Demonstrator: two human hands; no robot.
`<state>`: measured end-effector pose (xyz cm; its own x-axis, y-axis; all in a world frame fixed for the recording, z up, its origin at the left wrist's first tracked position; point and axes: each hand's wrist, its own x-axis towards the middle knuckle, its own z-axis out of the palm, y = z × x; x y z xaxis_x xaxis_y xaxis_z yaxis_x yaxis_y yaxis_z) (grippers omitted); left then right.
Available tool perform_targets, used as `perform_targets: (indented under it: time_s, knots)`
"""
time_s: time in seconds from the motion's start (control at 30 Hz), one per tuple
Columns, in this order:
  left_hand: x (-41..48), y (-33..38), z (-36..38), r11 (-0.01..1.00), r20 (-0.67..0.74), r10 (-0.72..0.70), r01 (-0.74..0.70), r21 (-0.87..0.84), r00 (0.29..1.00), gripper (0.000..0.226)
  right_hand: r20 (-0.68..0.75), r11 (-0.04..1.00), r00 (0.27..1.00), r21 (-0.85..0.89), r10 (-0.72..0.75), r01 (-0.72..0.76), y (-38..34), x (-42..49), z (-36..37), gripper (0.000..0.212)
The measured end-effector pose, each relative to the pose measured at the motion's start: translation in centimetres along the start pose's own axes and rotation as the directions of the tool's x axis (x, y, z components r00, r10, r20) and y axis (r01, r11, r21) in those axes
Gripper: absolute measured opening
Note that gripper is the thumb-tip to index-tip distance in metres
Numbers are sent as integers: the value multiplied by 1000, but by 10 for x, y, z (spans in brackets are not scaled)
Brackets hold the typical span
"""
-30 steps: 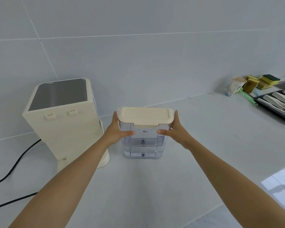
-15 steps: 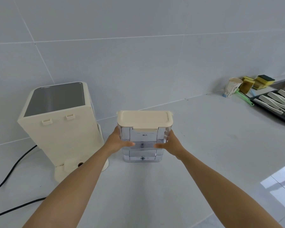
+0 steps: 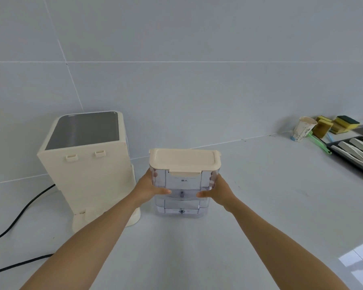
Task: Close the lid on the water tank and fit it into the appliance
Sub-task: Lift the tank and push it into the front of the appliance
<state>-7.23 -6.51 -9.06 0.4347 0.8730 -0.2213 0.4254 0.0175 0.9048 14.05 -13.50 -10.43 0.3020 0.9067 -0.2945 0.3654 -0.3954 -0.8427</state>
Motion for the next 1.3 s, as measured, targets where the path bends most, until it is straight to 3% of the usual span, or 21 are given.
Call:
perform_targets:
  time_s: [0.3,0.43,0.6,0.87,0.97,1.07,1.2,1.3]
  knots:
    - [-27,22,-52,1000,-107,-12,14,22,994,90,40,993,993,2,-114,114,-55,0,10,75]
    - [-48,28,-75,999,-146,-30,36,40,989,95,104,984,978,21,-178,177,-78,-4,22,92]
    - [-76,30,-93,999,-275,-25,32,21,961,77,178,972,956,32,-234,232,-102,-7,40,73]
    - [-113,26,-133,994,-398,-111,109,-28,911,88,264,950,916,5,-302,312,-146,-20,77,62]
    - [-123,24,-147,991,-425,-137,123,-60,895,97,276,942,905,14,-325,335,-160,-29,87,43]
    - [-130,21,-159,991,-423,-135,113,-78,896,98,313,933,883,29,-349,359,-171,-38,96,47]
    - [-132,17,-168,989,-390,-129,89,-120,912,73,333,943,887,20,-319,332,-178,-35,109,50]
    - [-131,16,-173,986,-383,-142,95,-140,913,69,336,948,890,30,-308,316,-178,-32,116,62]
